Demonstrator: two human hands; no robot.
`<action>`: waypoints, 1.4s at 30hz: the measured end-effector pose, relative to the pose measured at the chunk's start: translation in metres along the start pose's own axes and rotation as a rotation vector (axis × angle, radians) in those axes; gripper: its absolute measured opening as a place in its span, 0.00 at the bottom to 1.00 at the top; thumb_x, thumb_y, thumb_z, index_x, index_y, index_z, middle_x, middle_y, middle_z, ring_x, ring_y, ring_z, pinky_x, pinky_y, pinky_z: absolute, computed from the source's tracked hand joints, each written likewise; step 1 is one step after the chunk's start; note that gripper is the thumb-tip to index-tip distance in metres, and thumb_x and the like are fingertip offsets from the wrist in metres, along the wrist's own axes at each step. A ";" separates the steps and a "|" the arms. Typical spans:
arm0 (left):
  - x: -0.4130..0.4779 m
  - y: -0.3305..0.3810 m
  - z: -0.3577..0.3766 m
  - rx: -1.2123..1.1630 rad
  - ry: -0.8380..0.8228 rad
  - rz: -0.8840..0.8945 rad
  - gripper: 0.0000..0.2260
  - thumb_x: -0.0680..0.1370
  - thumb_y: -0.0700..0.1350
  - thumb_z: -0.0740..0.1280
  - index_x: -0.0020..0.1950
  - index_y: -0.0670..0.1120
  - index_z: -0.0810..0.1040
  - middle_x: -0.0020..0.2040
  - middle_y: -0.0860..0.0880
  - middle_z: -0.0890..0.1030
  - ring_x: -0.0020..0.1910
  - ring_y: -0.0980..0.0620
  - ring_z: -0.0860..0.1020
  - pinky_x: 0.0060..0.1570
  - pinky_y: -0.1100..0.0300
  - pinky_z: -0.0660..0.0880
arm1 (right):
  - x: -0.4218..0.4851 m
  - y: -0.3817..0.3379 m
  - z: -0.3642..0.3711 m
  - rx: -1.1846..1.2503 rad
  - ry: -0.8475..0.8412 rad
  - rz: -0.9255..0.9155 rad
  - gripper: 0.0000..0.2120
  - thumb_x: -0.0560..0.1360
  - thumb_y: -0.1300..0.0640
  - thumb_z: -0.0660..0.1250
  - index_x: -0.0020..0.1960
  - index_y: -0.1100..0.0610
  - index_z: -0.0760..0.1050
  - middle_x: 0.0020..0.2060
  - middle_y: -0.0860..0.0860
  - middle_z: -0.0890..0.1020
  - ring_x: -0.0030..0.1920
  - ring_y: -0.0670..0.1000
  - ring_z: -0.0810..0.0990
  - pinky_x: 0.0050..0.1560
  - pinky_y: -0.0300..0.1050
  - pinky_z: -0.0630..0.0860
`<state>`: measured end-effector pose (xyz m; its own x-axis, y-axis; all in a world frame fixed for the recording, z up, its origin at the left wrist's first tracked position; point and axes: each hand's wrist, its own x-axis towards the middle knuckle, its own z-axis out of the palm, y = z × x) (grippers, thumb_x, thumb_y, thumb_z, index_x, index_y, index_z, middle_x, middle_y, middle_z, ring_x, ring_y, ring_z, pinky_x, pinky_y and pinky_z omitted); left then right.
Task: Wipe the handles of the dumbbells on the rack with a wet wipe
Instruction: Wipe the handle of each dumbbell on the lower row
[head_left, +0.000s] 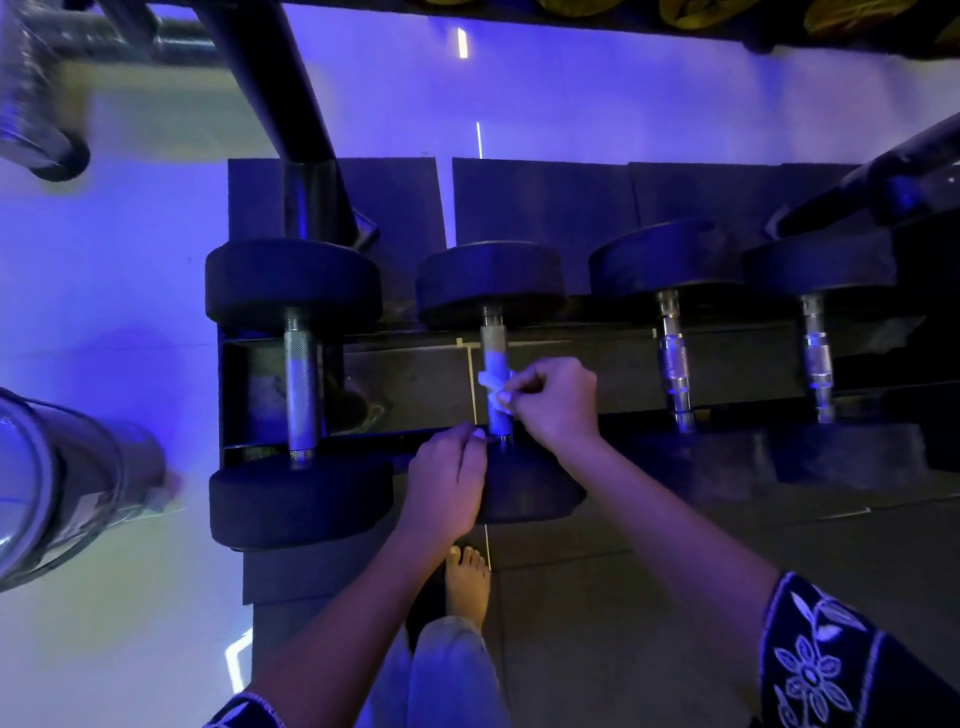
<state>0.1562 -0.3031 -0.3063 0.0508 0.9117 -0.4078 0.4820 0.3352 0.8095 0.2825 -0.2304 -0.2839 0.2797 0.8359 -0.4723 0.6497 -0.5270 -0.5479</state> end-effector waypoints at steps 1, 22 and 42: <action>0.000 0.000 0.001 0.009 0.014 0.004 0.13 0.83 0.42 0.58 0.46 0.44 0.81 0.38 0.51 0.80 0.36 0.62 0.74 0.37 0.69 0.66 | 0.006 -0.002 0.000 -0.012 0.007 0.000 0.05 0.65 0.60 0.77 0.36 0.53 0.82 0.36 0.49 0.83 0.36 0.45 0.79 0.39 0.35 0.72; -0.006 -0.001 0.002 -0.070 0.090 0.041 0.14 0.83 0.41 0.58 0.45 0.46 0.81 0.35 0.54 0.80 0.38 0.64 0.77 0.37 0.75 0.67 | 0.051 0.006 0.004 0.578 -0.346 0.444 0.14 0.71 0.78 0.54 0.43 0.62 0.71 0.35 0.58 0.74 0.35 0.54 0.74 0.36 0.46 0.74; -0.001 -0.014 0.005 -0.094 0.101 0.056 0.18 0.80 0.48 0.54 0.46 0.46 0.83 0.37 0.52 0.81 0.39 0.59 0.77 0.38 0.74 0.66 | 0.063 -0.004 0.007 0.575 -0.267 0.526 0.12 0.72 0.78 0.54 0.42 0.63 0.69 0.32 0.59 0.73 0.32 0.53 0.73 0.36 0.48 0.75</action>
<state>0.1534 -0.3101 -0.3190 -0.0154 0.9472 -0.3204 0.3966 0.2999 0.8676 0.2925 -0.1764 -0.3162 0.2218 0.4312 -0.8746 -0.0031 -0.8966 -0.4428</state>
